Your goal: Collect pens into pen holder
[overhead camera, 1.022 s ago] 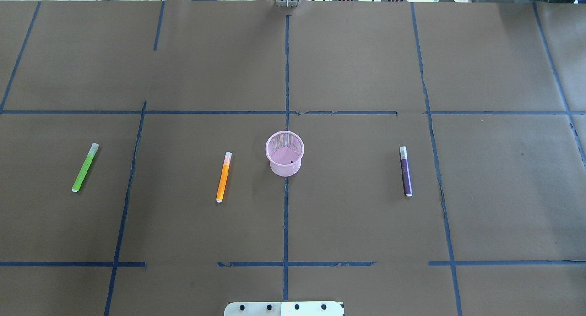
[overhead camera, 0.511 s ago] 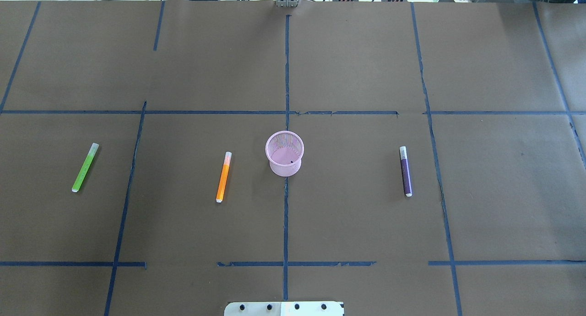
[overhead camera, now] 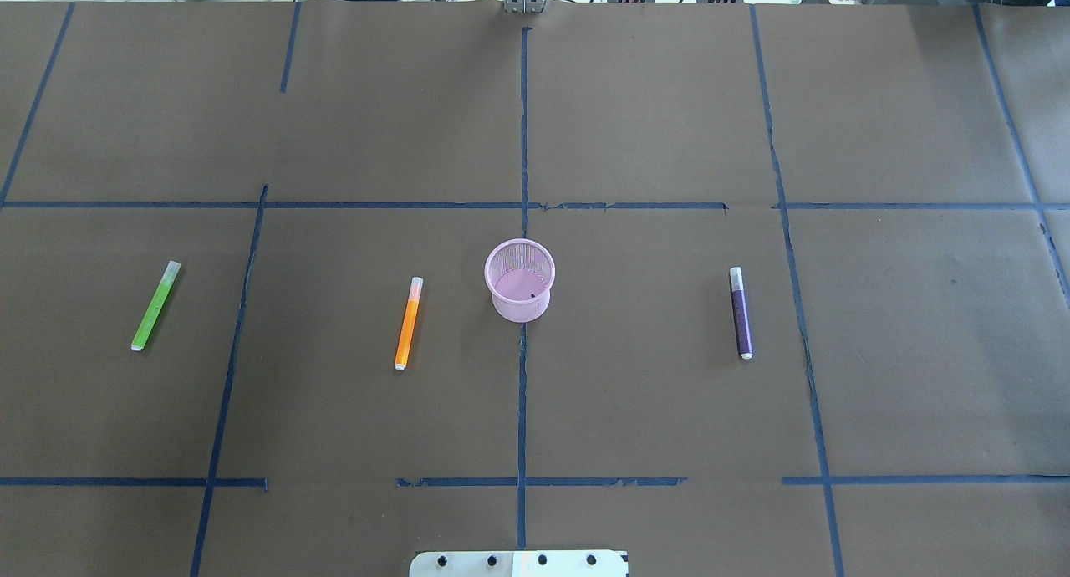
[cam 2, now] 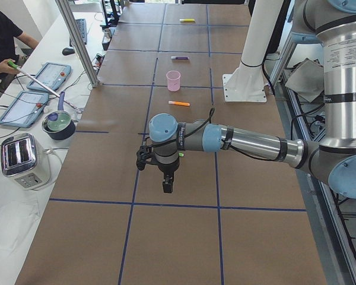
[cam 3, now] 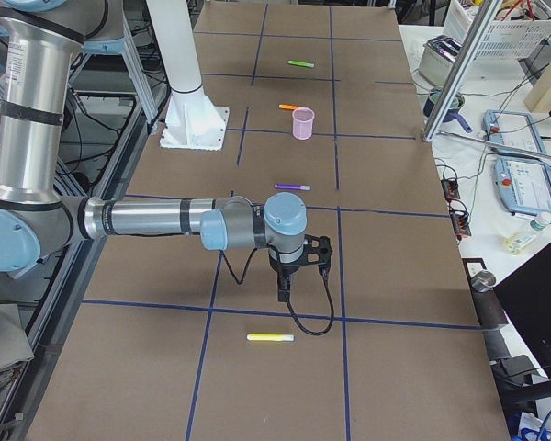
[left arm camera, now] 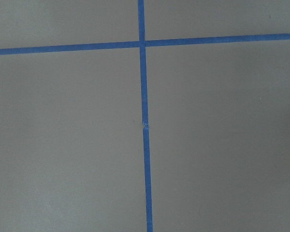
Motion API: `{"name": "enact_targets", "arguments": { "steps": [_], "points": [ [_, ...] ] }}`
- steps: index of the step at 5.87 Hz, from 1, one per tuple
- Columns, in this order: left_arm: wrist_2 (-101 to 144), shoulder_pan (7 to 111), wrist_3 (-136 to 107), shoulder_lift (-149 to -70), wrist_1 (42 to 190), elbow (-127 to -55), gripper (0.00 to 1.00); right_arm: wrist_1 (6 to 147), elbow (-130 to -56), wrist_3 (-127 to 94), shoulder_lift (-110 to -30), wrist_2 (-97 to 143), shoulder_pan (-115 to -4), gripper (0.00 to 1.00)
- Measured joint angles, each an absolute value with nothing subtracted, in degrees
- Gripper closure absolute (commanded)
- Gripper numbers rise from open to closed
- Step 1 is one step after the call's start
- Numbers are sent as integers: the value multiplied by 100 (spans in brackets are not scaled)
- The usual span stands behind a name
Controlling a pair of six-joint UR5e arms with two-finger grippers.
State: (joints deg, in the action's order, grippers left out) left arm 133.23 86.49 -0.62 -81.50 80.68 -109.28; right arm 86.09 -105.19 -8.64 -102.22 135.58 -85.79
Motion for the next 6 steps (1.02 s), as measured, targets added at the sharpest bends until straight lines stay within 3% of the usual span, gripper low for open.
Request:
{"name": "enact_targets", "arguments": {
  "steps": [3,6],
  "points": [
    [13542,8592,-56,-8158,8132,-10964,0,8616,-10512,-855,-10230,13786,-8550,0],
    [13638,7265,-322,-8682,8693,-10680,0,8614,-10516,-862,-10212,13886,-8480,0]
  ]
}}
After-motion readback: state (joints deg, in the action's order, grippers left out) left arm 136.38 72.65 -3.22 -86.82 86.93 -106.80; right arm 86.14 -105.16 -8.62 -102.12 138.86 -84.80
